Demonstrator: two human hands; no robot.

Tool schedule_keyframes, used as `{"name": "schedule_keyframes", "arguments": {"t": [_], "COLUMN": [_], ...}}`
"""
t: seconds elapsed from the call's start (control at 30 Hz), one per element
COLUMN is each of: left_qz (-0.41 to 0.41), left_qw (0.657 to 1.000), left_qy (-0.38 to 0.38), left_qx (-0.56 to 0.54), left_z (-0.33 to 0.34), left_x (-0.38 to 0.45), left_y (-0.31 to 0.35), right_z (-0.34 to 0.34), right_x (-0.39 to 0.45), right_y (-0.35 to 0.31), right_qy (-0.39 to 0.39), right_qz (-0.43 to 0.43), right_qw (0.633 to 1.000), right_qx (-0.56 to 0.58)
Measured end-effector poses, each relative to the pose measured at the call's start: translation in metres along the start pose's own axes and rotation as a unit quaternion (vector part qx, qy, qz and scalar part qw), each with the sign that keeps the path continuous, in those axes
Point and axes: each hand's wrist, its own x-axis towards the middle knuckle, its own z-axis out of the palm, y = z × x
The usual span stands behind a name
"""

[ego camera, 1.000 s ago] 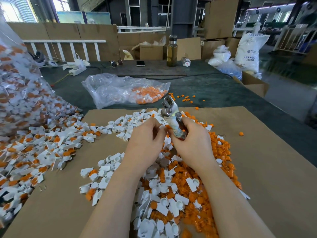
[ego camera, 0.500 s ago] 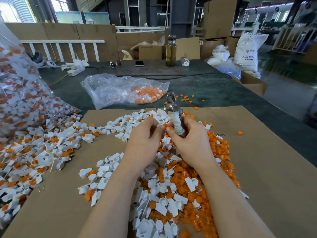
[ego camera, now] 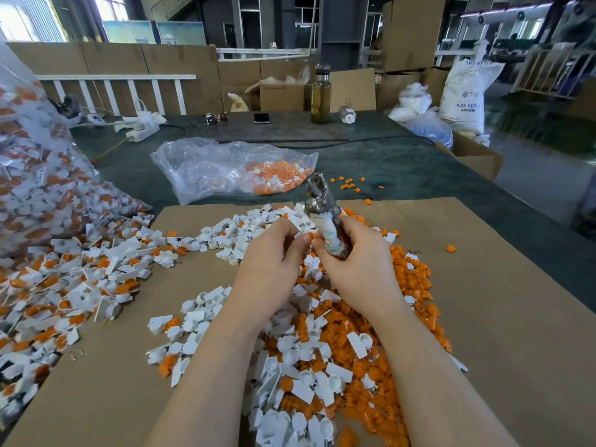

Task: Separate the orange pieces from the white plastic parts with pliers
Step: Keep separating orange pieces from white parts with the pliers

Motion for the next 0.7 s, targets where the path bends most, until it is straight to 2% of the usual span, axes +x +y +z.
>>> {"name": "schedule_keyframes", "arguments": {"t": [0.4,0.57,0.7], "left_qz": [0.007,0.012,0.003], "left_qw": [1.000,1.000,0.999], "left_qy": [-0.007,0.009,0.025], "left_qx": [0.002,0.006,-0.043], "left_z": [0.001,-0.001,-0.005], "left_x": [0.000,0.000,0.000], "left_y": [0.000,-0.002,-0.005], "right_z": [-0.001,-0.003,-0.015], "right_x": [0.000,0.001,0.002], "right_y": [0.000,-0.003,-0.001], "right_qy": [0.002,-0.036,-0.086], "right_qz": [-0.019,0.043,0.099], "right_qw": [0.999,0.998,0.984], "right_qx": [-0.046,0.038,0.119]}}
